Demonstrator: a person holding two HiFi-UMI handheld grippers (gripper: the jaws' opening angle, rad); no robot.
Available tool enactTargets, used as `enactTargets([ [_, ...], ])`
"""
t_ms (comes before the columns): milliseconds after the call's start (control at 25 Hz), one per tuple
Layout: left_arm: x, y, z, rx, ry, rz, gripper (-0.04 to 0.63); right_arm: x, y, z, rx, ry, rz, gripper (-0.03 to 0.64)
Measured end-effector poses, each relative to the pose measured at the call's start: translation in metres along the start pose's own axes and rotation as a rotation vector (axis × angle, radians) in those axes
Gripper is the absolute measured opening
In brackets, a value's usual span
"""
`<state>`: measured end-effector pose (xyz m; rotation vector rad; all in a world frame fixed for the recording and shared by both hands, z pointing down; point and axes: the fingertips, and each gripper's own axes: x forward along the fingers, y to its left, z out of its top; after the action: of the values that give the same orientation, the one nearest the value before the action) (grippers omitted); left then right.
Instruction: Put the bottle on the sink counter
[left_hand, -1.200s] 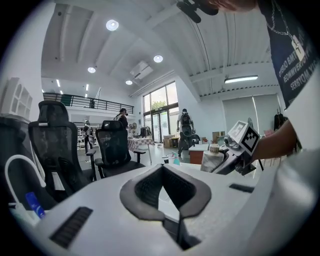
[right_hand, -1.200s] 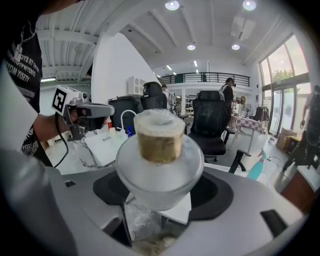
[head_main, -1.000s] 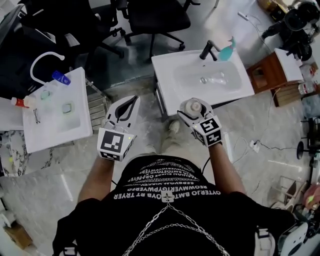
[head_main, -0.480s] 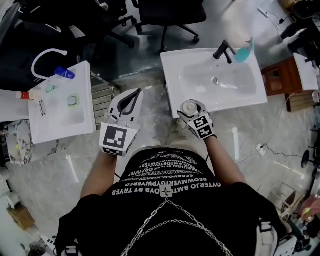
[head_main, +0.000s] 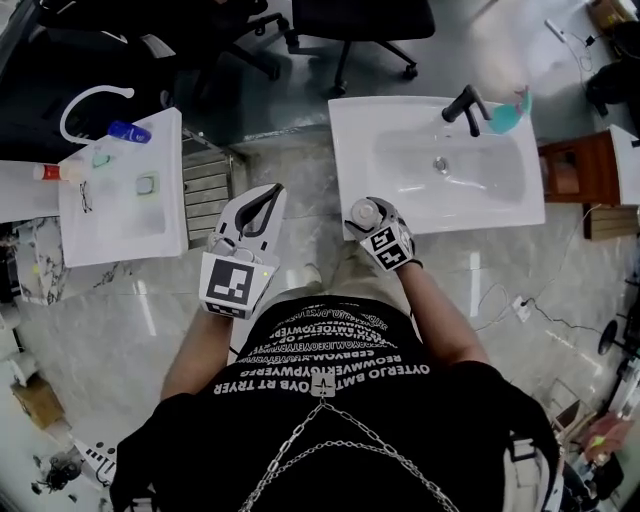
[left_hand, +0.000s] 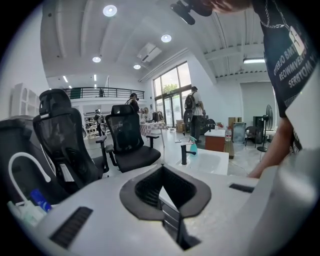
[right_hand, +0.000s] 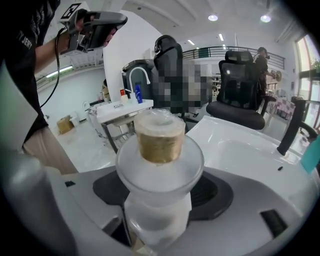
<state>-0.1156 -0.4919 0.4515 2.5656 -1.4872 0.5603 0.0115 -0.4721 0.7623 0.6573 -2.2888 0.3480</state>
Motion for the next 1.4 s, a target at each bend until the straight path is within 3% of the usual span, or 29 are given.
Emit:
enactTargets([
  [400, -0.005, -0.006, -0.007, 0.001, 0.021, 0.019, 0.006, 0.013, 0.006, -0.007, -0.068, -0.003, 0.006, 0.331],
  [760, -0.023, -0.017, -0.003, 0.036, 0.003, -0.003, 0.006, 0.006, 0.005, -0.011, -0.057, 0.017, -0.001, 0.334],
  [1120, -0.049, -0.02, 0.004, 0.064, -0.049, -0.024, 0.006, -0.038, 0.009, -0.022, -0.01, 0.028, -0.035, 0.391],
  [1240, -0.06, -0.017, 0.006, 0.055, -0.059, -0.025, 0.006, -0.082, 0.009, -0.011, 0.022, -0.023, -0.087, 0.391],
  [1400, -0.072, -0.01, 0.016, 0.056, -0.107, -0.021, 0.006, -0.155, 0.005, 0.043, 0.082, -0.203, -0.213, 0.366],
])
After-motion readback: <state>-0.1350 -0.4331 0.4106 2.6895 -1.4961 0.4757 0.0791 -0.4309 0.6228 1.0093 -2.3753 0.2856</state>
